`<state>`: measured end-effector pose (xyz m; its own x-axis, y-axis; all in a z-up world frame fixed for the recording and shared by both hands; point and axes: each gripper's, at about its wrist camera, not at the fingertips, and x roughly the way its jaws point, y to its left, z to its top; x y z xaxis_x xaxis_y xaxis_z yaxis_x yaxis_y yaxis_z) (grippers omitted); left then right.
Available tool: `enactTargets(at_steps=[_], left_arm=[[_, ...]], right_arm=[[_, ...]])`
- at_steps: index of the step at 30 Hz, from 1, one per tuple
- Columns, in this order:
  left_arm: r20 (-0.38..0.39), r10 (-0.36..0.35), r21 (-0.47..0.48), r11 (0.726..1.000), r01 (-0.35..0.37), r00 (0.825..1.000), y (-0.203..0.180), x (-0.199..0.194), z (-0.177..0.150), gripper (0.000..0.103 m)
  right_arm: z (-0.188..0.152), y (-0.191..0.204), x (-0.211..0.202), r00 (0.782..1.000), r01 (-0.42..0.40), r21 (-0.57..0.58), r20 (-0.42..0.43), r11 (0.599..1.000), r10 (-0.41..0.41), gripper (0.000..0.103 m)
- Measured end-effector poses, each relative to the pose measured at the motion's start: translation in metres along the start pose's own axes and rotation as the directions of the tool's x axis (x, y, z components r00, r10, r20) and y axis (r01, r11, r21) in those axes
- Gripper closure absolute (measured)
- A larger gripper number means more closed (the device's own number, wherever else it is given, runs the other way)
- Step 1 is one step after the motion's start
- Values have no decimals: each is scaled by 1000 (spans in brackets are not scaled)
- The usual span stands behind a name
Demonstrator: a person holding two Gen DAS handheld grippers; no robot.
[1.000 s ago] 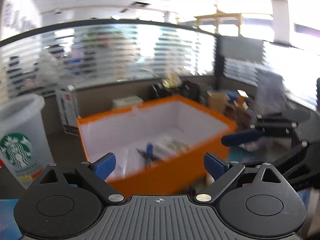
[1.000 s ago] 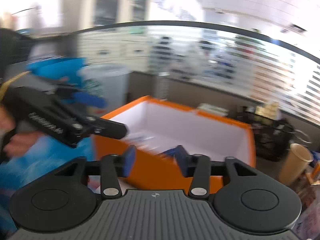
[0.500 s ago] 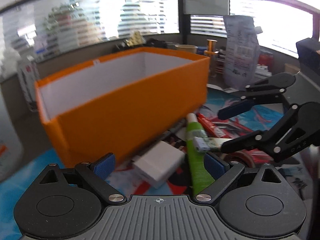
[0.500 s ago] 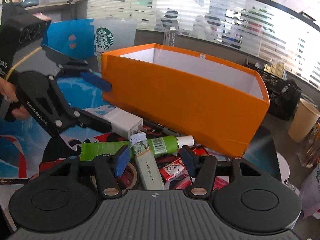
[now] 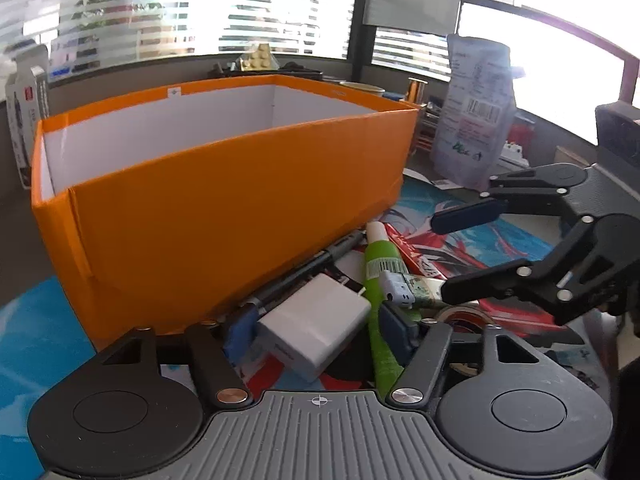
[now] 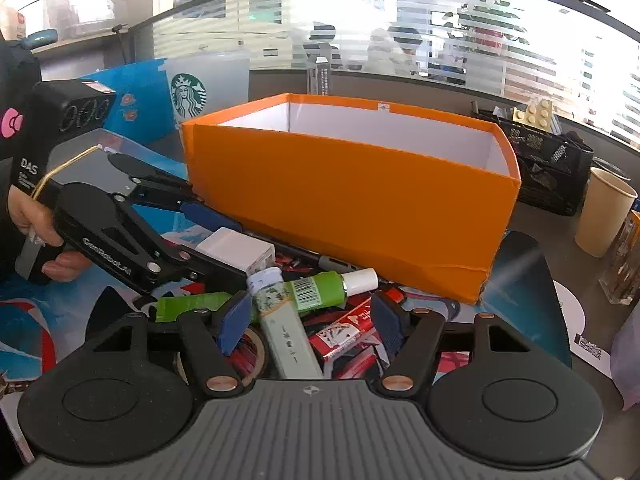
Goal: Organize rigid objects
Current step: 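Move both open tools away from the box toward the remaining clutter, then grasp the white charger with the left tool while the right tool grasps the white-green tube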
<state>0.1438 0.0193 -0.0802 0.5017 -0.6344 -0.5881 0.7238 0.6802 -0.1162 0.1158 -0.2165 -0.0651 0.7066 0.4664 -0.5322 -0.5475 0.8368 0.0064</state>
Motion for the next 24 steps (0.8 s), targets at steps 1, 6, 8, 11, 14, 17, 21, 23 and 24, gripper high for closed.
enactTargets(at_steps=[1, 6, 8, 11, 14, 17, 21, 23, 24], left_arm=[[-1, 3, -1, 1000, -3, 1000, 0, 0, 0, 41], [-17, 57, 11, 998, -57, 998, -3, -3, -2, 53], [-15, 89, 32, 996, -88, 996, -7, -5, -5, 55], [-14, 122, 33, 992, -121, 992, -12, -6, -8, 57], [-17, 146, 39, 989, -145, 989, -15, -7, -9, 57], [-17, 167, 46, 985, -166, 986, -18, -8, -10, 58], [-11, 181, 20, 983, -181, 983, -16, -13, -14, 58], [-9, 197, 5, 980, -197, 980, -15, -17, -16, 58], [-10, 206, 0, 979, -206, 979, -16, -18, -17, 58]], right_arm=[[0, 0, 1, 1000, 3, -2, -3, 1000, -3, 40], [3, 4, 5, 1000, 14, -27, -16, 1000, -15, 40], [4, 5, 7, 1000, 15, -29, -22, 999, -15, 40], [5, 8, 14, 999, -6, -30, -43, 1000, 5, 40], [6, 12, 22, 998, -10, -16, -65, 1000, 9, 41], [7, 9, 25, 998, 0, 52, -62, 999, 3, 42], [7, 10, 26, 998, 49, 79, -48, 996, -45, 55], [9, 12, 25, 998, 56, 82, -40, 995, -53, 77], [9, 13, 25, 998, 59, 77, -42, 995, -56, 80]])
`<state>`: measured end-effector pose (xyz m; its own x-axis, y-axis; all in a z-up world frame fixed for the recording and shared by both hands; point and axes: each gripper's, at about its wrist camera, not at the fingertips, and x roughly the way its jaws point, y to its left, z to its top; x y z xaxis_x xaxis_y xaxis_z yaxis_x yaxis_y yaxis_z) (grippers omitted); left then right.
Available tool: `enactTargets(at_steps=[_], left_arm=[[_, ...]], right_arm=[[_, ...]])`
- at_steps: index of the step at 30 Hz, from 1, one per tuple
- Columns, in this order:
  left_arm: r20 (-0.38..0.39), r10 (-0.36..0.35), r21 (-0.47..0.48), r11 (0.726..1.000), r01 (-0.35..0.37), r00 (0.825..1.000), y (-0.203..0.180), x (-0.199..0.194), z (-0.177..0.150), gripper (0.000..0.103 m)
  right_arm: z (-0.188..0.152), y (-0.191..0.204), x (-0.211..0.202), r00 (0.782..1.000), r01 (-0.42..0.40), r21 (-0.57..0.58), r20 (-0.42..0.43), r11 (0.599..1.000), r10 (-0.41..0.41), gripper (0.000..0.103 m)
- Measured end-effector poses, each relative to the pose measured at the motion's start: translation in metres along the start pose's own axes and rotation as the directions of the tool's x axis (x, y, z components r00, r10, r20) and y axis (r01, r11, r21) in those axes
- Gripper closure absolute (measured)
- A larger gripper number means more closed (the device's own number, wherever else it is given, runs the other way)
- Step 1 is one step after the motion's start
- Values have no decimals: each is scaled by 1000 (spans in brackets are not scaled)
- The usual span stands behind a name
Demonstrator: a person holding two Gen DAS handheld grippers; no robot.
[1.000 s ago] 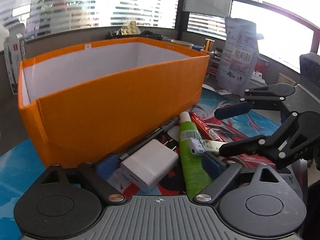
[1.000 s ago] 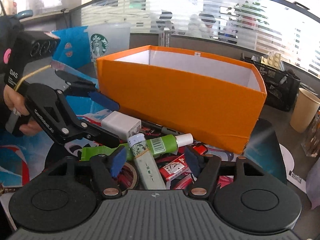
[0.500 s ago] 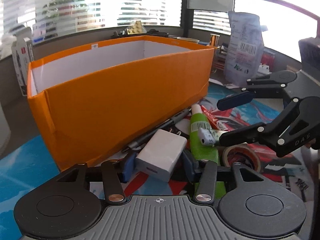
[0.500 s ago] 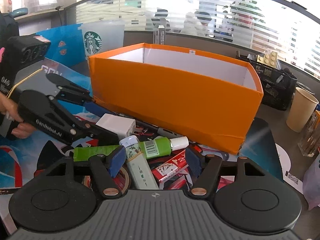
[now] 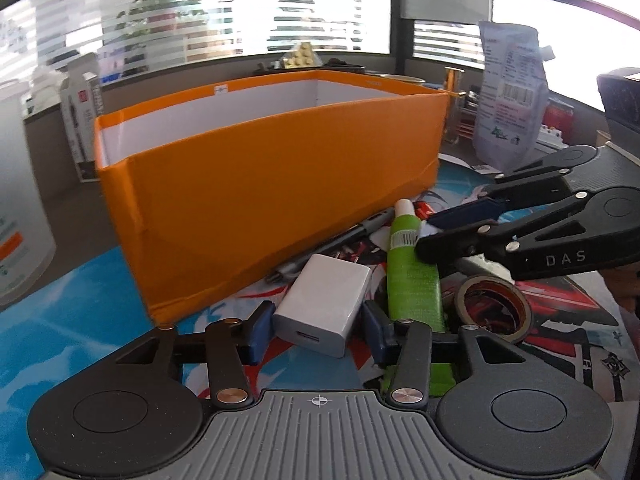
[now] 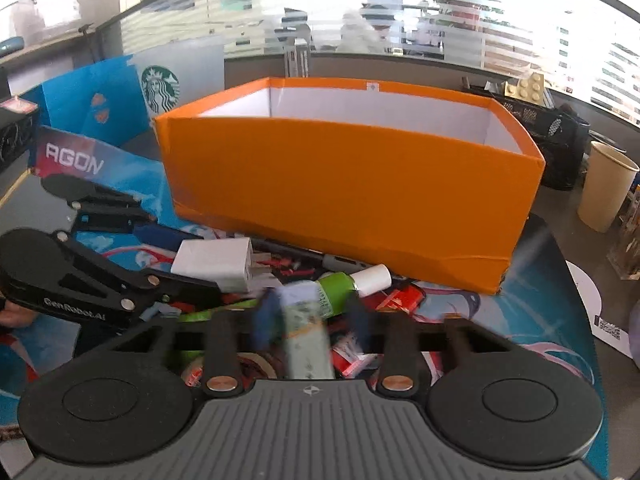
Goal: Organize rigid objects
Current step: 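Grasp the white charger with the left tool while the right tool grasps the white-green tube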
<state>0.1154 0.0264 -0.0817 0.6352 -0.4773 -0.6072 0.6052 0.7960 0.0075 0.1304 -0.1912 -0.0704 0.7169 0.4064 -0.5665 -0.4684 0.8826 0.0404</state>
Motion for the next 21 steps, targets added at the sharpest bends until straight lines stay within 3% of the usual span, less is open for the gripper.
enactTargets(at_steps=[8, 17, 21], left_arm=[[-18, 93, -65, 993, -94, 996, 1, -14, -8, 58], [-25, 109, -59, 992, -110, 994, 0, -17, -9, 56], [-29, 121, -50, 991, -123, 992, 1, -13, -6, 41]], right_arm=[[-1, 0, 1, 1000, 7, 33, 4, 999, -8, 81], [-4, -2, 1, 1000, -5, 55, 5, 998, 5, 81], [-5, -7, 1, 1000, -18, 69, 3, 997, 18, 80]])
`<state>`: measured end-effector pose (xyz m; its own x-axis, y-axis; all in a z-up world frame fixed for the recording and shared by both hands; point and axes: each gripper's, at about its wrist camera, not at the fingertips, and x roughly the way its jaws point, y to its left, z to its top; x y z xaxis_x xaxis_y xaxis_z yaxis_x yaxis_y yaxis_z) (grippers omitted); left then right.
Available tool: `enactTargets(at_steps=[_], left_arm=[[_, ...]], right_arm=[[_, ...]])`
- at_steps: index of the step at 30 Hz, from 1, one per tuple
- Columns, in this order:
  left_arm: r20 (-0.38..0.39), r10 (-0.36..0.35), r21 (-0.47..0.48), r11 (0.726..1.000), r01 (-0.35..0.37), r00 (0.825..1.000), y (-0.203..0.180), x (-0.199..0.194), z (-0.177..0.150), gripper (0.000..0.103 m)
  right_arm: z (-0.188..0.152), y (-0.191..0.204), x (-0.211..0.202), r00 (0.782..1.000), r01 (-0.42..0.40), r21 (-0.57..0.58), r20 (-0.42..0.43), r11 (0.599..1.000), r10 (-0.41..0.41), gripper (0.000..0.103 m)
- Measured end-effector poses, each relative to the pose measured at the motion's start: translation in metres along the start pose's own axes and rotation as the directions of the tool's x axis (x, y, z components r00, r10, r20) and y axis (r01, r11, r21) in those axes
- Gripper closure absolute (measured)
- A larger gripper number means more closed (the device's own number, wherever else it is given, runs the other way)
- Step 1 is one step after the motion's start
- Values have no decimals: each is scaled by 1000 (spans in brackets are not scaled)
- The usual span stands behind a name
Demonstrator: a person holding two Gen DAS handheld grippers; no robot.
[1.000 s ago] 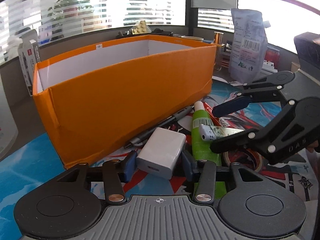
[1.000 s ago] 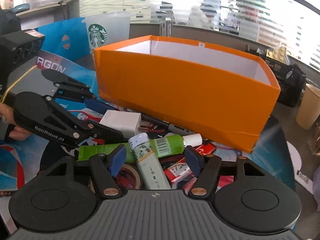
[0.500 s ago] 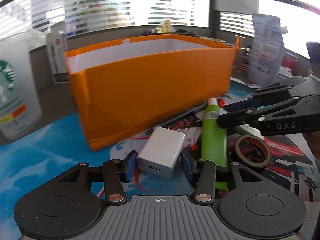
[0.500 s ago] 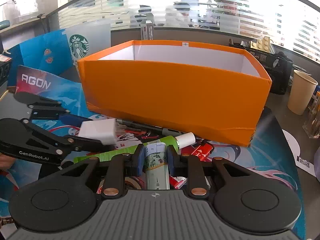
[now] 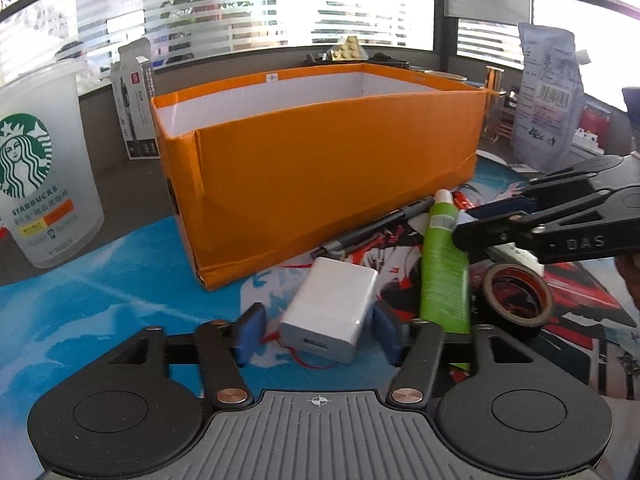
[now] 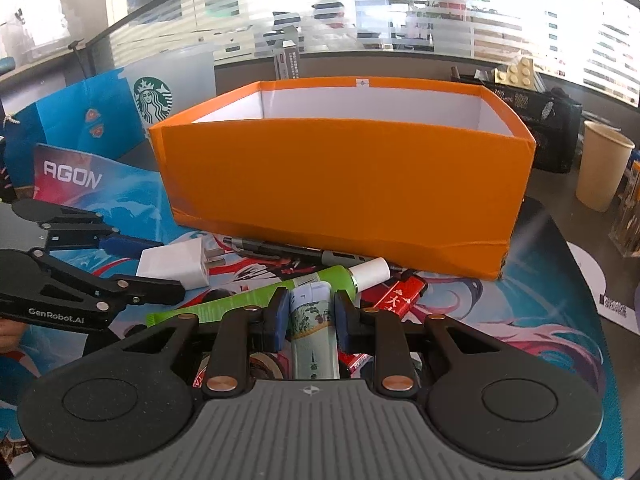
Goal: Organize rigid objects
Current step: 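Grasp the white charger with the left tool while the right tool grasps the white-green tube, then lift and carry the charger and tube over the orange box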
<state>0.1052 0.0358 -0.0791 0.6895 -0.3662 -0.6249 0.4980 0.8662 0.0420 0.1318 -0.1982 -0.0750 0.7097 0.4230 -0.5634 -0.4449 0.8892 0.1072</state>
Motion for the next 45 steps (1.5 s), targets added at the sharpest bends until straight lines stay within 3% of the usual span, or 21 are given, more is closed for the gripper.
enactTargets(at_steps=[4, 8, 12, 23, 36, 45], left_arm=[[5, -21, 6, 1000, 21, 1000, -1, 3, 1, 41], [24, -45, 9, 999, 44, 999, -1, 5, 2, 56], [24, -39, 0, 999, 39, 999, -3, 6, 3, 57], [42, -13, -121, 992, 18, 999, 9, -12, 1, 66], [91, 8, -206, 978, 11, 996, 20, -35, 4, 66], [163, 25, -205, 979, 9, 986, 17, -66, 10, 66]], right_arm=[[-2, -1, 0, 1000, -12, 0, 0, 1000, 12, 78], [-3, 0, -1, 999, -37, -7, -3, 999, 37, 80], [-2, 0, -1, 999, -34, 9, 2, 999, 34, 81], [4, 3, -12, 998, -9, 18, 66, 1000, 7, 81], [13, 11, -26, 992, -13, 7, 126, 1000, 12, 81], [21, 21, -37, 986, -25, -11, 164, 1000, 27, 81]])
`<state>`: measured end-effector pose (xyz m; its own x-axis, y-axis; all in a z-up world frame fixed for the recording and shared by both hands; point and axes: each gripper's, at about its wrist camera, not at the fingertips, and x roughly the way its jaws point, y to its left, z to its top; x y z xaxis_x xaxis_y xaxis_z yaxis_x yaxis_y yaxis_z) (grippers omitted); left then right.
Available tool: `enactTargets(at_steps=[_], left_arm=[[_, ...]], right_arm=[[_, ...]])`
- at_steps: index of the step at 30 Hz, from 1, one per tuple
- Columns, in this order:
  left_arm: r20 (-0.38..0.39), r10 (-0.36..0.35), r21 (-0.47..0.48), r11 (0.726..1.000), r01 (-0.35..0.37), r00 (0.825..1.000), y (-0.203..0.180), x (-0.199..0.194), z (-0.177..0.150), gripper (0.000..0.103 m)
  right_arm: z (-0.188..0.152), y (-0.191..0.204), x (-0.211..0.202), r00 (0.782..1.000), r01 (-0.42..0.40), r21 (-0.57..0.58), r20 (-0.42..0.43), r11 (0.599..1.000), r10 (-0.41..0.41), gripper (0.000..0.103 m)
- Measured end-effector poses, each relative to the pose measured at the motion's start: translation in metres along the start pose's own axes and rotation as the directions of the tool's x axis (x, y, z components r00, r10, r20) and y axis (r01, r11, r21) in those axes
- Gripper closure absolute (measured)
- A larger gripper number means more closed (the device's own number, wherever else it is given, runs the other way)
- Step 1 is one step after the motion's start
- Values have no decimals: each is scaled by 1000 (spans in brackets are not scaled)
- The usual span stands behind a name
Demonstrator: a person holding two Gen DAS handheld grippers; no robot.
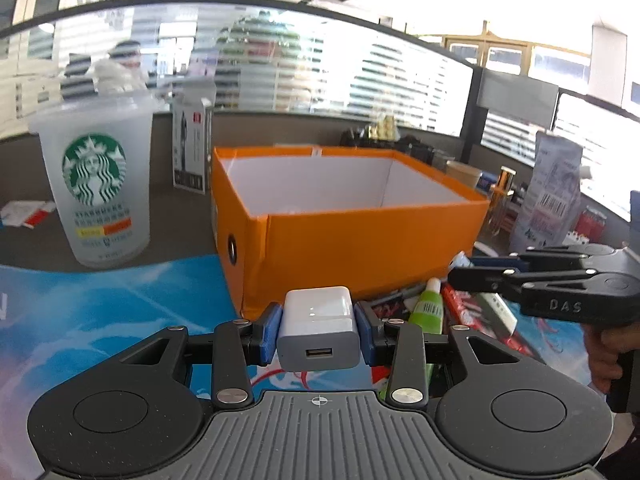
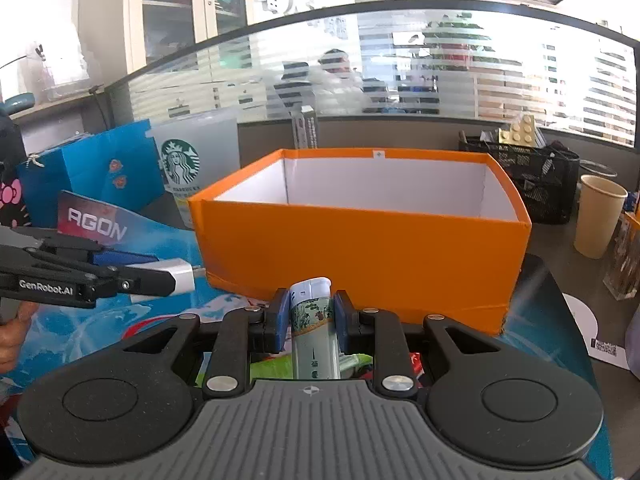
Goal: Organize rigid objects
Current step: 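Lift and carry the charger and tube over the orange box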
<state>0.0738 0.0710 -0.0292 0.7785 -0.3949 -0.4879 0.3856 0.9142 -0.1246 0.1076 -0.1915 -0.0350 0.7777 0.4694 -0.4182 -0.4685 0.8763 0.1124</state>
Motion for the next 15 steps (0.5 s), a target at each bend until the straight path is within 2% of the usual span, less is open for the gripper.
enactTargets(at_steps=[15], left_arm=[[83, 32, 34, 999, -34, 996, -15, -19, 26, 66]], right_arm=[[19, 19, -11, 998, -16, -55, 54, 998, 19, 81]])
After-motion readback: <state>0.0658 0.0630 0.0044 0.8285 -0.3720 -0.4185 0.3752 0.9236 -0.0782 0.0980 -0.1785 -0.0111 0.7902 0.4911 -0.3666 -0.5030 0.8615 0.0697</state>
